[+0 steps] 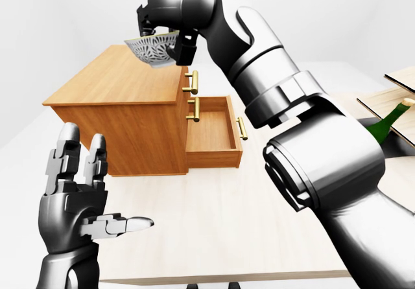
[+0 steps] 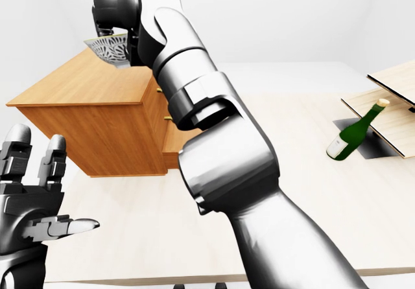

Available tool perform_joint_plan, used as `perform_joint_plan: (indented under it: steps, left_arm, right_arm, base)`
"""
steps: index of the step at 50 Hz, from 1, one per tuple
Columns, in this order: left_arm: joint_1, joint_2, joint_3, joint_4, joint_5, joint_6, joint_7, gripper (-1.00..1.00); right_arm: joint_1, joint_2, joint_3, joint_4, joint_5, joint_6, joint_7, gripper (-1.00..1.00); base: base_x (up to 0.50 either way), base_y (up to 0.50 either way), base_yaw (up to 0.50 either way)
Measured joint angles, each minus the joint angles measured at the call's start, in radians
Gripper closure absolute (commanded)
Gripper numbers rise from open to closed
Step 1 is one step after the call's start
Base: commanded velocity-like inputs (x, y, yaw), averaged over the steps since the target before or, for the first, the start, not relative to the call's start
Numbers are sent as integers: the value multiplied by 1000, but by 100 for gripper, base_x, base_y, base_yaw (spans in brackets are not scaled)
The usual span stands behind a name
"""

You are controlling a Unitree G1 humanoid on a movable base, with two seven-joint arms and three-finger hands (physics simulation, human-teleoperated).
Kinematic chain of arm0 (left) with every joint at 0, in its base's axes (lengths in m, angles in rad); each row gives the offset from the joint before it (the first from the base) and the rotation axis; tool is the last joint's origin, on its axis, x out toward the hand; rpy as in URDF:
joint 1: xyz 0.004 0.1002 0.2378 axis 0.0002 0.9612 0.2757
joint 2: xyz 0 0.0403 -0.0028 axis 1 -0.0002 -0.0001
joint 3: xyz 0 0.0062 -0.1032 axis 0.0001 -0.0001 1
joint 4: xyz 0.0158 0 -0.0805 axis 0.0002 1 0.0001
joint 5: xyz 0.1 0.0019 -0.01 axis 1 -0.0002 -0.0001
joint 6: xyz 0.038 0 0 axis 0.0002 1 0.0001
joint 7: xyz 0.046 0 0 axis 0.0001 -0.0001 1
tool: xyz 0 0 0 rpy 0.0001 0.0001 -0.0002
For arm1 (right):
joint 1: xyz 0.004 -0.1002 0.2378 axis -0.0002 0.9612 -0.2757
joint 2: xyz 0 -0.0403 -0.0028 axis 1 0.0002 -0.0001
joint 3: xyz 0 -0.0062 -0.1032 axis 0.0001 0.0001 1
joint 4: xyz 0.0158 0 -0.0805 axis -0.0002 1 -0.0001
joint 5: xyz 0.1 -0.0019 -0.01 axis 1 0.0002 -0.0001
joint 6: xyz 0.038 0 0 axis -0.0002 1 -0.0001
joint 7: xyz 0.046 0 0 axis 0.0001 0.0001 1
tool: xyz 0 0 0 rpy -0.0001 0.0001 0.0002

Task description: Put the bowl on top of the cabinet.

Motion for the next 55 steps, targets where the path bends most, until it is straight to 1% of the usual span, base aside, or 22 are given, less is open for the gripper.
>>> perform_joint_plan:
  steps: [23,42,43,44,45,55]
  left_arm:
    - [5,-3,1,-6,-2,0,-5,-100]
    - [4,-3,-1,-7,0,0,-2,-100]
    - [4,-3,-2,-8,0,0,-2,-100]
    - [4,-3,-2,-8,0,0,-2,-100]
    - [5,-3,-2,-9,0,0,-2,-100]
    - [7,-4,-2,-17,-1,0,-2,-100]
  right_arm:
    - [19,6,-2,-18,96,0,0,100]
    - [73,-6,0,-25,150,0,0,100]
    - [75,-6,1,-26,152,0,0,94]
    - [78,-6,1,-26,151,0,0,37]
    - [79,-7,-1,-26,145,0,0,-100]
    - [88,-9,-9,-28,111,0,0,-100]
  base:
    - [0,0,0]
    - [0,0,0]
    - [0,0,0]
    - [0,0,0]
    - [0,0,0]
    - [0,0,0]
